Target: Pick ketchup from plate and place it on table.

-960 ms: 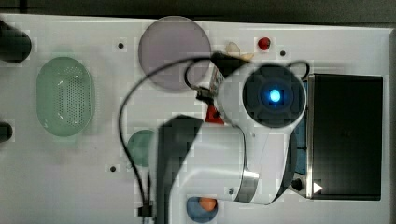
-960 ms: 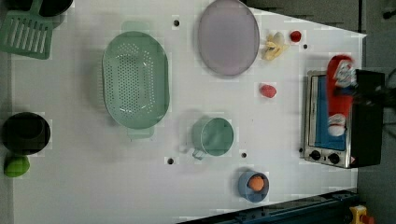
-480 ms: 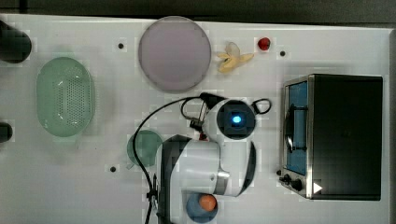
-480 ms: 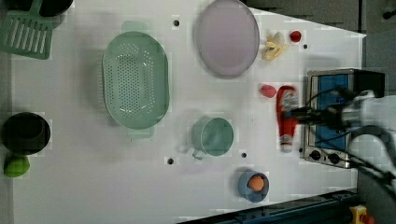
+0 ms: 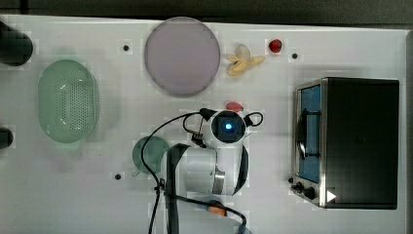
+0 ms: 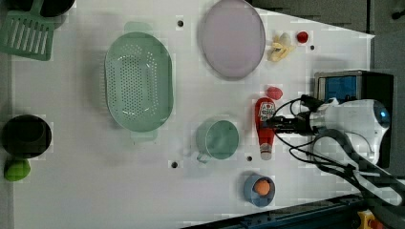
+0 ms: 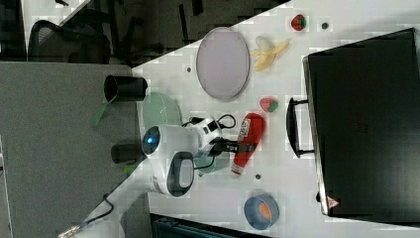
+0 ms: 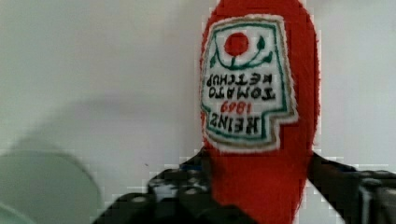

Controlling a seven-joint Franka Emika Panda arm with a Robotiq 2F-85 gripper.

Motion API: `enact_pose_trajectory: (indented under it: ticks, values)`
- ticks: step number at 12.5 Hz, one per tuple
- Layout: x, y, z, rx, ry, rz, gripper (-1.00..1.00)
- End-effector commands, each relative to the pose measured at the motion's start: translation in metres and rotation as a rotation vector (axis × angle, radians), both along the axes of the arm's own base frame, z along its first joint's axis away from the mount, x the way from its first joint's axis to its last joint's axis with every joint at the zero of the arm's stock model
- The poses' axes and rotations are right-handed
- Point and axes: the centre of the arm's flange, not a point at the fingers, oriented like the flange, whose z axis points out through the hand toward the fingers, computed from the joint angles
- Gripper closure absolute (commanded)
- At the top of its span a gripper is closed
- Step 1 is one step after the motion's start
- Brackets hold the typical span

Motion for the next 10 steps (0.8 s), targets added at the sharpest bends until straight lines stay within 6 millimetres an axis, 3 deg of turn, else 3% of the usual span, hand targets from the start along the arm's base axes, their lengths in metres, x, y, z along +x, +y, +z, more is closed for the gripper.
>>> enact_pose_trajectory:
  ticks: [1,2,4,7,10]
  values:
    - [0.016,-0.011,0.019,-0.009,-0.099,-0.014,-0.88]
    - [0.02,-0.011,0.032,-0.009,-0.117,-0.017,-1.0]
    - [0.031,-0.011,0.076,-0.009,-0.155,-0.066,-1.0]
    - [0.047,-0.004,0.182,-0.008,-0.208,-0.22,-1.0]
    - [0.041,0.003,0.283,-0.014,-0.162,-0.404,-1.0]
